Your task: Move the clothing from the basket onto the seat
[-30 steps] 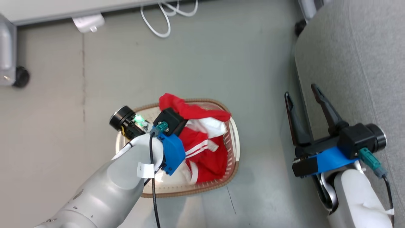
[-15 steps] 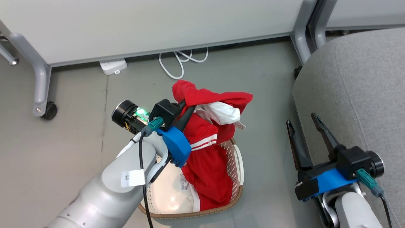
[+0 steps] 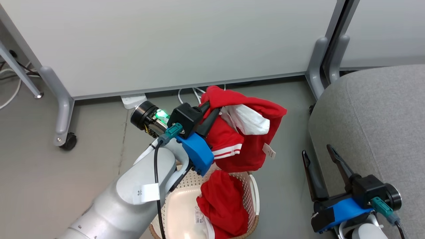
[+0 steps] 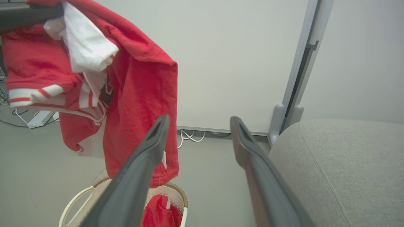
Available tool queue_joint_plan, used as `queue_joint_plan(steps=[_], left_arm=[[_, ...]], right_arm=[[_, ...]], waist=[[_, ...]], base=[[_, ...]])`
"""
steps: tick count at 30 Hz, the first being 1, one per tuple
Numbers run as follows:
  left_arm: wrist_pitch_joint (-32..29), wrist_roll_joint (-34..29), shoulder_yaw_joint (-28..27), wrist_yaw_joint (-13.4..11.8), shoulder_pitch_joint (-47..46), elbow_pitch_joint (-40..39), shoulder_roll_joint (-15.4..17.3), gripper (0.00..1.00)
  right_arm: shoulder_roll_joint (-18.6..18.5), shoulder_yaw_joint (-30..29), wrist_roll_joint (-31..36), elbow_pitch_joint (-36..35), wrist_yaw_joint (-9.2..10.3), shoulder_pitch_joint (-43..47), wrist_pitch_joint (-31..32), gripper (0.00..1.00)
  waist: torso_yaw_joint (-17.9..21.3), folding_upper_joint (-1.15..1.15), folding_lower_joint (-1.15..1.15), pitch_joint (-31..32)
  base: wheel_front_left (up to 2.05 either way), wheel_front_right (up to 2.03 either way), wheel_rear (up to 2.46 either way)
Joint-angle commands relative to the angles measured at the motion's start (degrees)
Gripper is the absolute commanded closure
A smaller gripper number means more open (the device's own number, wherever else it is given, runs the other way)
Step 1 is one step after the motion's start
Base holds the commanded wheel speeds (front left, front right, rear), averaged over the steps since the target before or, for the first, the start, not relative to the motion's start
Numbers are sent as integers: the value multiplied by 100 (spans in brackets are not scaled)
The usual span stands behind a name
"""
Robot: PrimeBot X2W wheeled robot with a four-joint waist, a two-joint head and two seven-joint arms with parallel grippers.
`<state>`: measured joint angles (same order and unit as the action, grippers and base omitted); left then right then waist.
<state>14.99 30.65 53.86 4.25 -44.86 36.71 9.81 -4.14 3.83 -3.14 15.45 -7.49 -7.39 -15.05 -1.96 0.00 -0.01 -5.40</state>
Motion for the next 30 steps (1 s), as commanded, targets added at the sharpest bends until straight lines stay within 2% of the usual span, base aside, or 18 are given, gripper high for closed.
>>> queue_joint_plan(steps=[1, 10, 15, 24, 30], left_arm=[[29, -17, -8, -22, 68, -32, -8, 100], [-8, 28, 74, -57, 144, -142, 11, 100], [-10, 52, 99, -80, 179, -180, 43, 100], [-13, 53, 137, -124, 122, -216, 71, 100], [-9, 16, 169, -132, 15, -234, 10, 100]], right_arm=[[9, -12, -39, 5, -1, 116, -20, 0], [14, 49, -25, -31, -1, 223, -20, 0], [-100, 221, 20, -190, -1, 51, -20, 0], [-566, 1125, -66, -654, -1, -681, -19, 0], [-754, 1708, -49, -436, -1, -1316, -20, 0]], waist=[[-23, 0, 1, 102], [-45, 0, 1, 270], [-38, 0, 1, 248], [-45, 0, 1, 76], [-79, 0, 1, -65]], base=[[0, 0, 0], [0, 0, 0], [0, 0, 0], [0, 0, 0], [0, 0, 0]])
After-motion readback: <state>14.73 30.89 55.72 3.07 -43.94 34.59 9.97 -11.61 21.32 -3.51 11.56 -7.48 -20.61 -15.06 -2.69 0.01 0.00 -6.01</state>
